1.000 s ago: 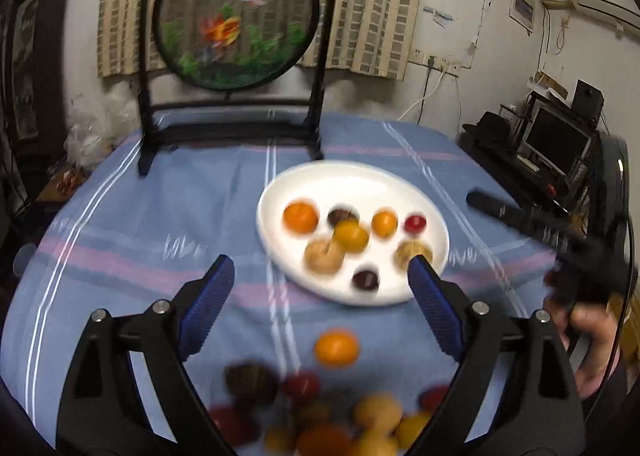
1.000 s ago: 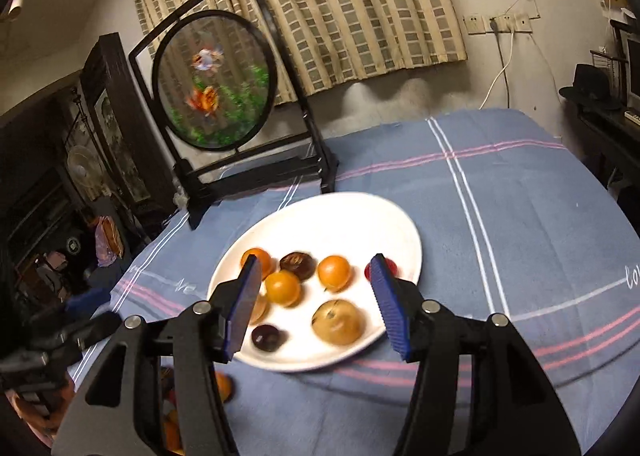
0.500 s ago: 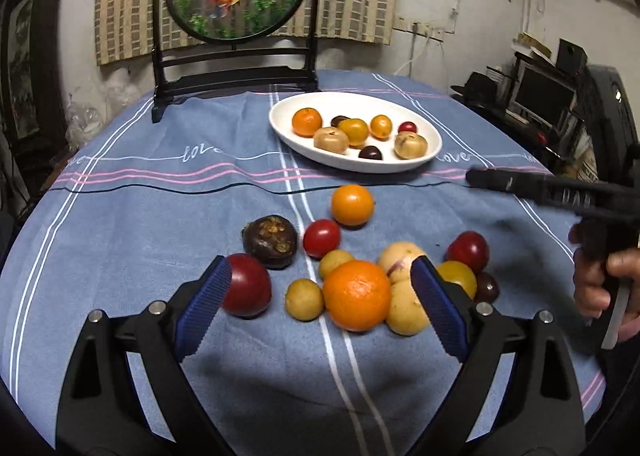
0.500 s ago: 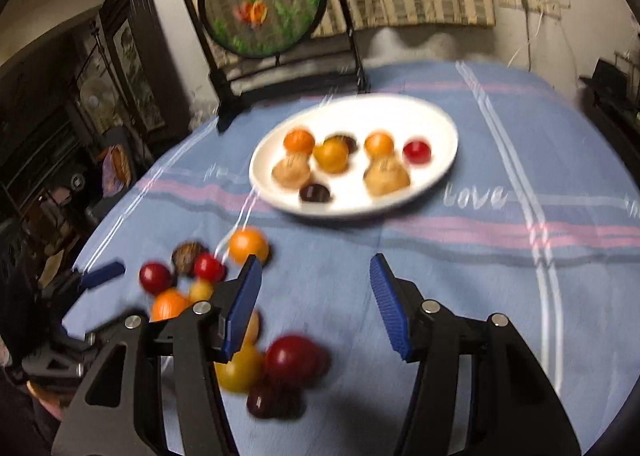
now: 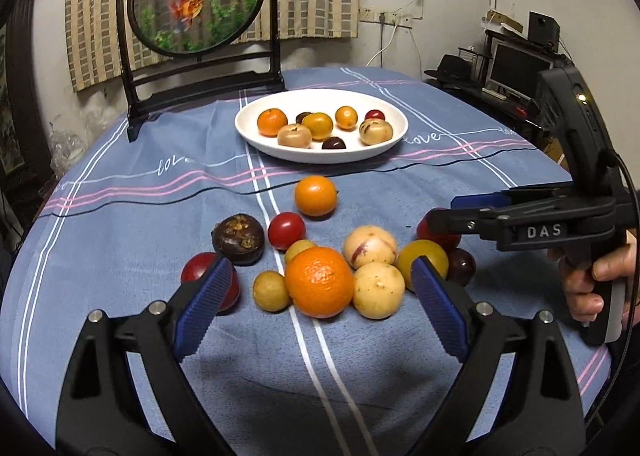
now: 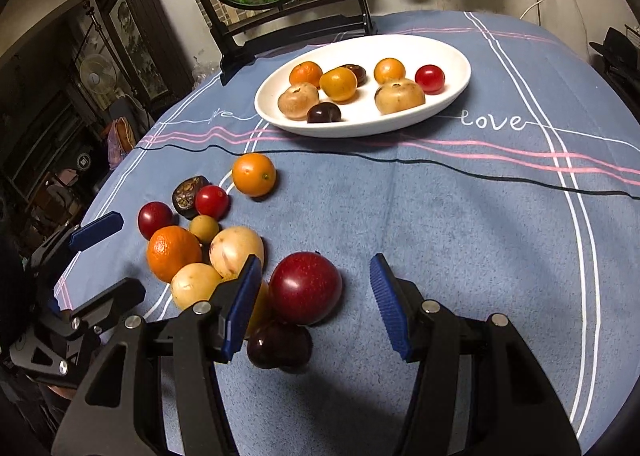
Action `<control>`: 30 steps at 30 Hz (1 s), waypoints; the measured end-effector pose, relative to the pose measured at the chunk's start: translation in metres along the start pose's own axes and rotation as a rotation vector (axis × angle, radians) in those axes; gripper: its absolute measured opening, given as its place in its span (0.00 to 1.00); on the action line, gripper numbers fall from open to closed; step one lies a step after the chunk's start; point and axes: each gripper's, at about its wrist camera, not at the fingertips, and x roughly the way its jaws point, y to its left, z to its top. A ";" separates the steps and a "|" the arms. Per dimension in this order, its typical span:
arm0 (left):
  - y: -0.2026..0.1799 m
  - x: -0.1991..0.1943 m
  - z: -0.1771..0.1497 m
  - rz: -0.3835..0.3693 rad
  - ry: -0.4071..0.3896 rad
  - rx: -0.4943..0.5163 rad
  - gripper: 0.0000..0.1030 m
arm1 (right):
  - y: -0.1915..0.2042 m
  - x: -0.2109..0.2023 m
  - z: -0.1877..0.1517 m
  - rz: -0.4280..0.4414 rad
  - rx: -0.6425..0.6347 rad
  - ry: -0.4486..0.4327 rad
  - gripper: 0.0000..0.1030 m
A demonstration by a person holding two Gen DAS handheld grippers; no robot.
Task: Organize fruits
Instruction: 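Move both tools back over the fruit cluster, then grasp the large tangerine with the left tool while the right tool grasps a large red plum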
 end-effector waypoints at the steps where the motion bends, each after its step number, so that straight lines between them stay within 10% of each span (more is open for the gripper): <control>1: 0.000 0.000 0.000 0.001 0.002 0.000 0.90 | 0.001 0.000 -0.001 -0.001 -0.005 0.001 0.56; 30: 0.003 0.012 -0.001 -0.071 0.066 -0.021 0.83 | -0.010 -0.007 -0.002 0.040 0.058 -0.035 0.38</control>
